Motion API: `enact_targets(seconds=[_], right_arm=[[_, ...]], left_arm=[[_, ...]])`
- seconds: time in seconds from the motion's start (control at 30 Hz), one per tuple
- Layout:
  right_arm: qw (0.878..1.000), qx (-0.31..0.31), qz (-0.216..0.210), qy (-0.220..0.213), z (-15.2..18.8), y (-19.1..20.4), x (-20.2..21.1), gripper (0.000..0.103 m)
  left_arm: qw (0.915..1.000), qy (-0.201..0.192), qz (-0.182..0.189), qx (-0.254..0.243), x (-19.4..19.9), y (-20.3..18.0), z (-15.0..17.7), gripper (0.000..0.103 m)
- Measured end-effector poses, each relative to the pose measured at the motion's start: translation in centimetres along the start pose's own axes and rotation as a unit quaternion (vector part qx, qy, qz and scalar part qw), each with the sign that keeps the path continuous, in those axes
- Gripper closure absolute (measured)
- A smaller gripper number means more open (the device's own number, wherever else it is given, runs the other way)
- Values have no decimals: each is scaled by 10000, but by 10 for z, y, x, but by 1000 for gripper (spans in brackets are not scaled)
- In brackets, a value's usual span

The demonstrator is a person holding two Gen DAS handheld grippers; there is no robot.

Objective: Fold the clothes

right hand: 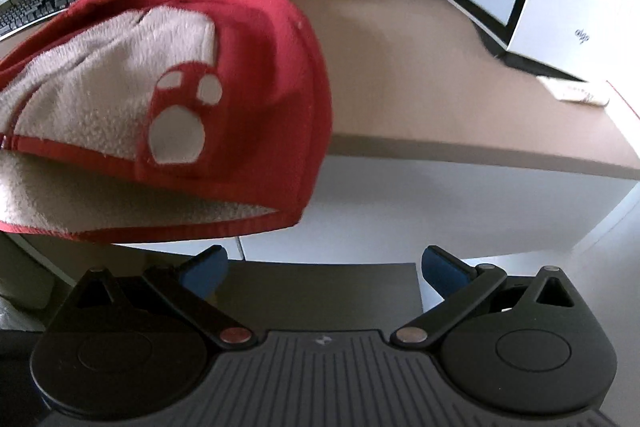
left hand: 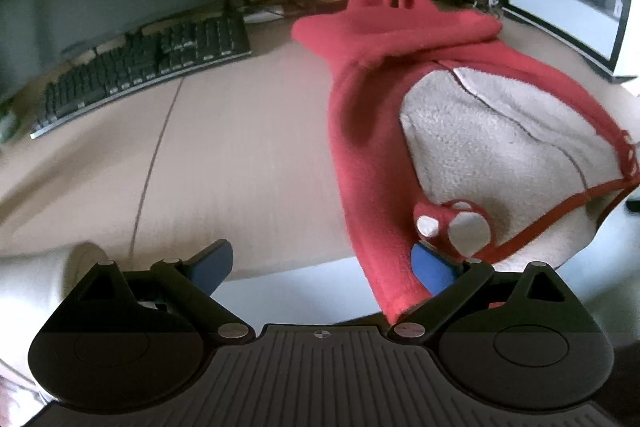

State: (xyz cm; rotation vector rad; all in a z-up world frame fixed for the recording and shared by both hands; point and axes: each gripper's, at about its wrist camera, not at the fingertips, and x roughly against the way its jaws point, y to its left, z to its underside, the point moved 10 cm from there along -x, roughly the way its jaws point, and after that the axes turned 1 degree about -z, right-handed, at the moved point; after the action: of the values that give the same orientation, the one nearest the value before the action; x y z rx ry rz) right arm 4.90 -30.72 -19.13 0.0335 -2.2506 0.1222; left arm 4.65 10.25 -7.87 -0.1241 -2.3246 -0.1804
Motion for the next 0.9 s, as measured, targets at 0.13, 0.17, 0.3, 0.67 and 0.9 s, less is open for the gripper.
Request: enact_targets(seconds=[0.13, 0.17, 0.3, 0.67, 0.9], right_arm=[[9996, -57, 118, -257, -14, 3, 3, 0], [9990, -106, 150, -397, -19, 1, 8, 0], [9952, -435, 379, -787, -40, -15, 28, 0], [9882, -497, 525, -1350, -86, -25, 47, 0], [9894, -378, 564, -1283, -77, -31, 47, 0]], left_arm=[[9999, 67, 44, -89, 2, -7, 5, 4], [9999, 65, 34, -99, 4, -9, 4, 4], [9999, 6, 21, -128, 12, -13, 1, 4], [9944, 200, 792, -667, 22, -41, 16, 4], [9959, 187, 108, -883, 3, -35, 14, 4]])
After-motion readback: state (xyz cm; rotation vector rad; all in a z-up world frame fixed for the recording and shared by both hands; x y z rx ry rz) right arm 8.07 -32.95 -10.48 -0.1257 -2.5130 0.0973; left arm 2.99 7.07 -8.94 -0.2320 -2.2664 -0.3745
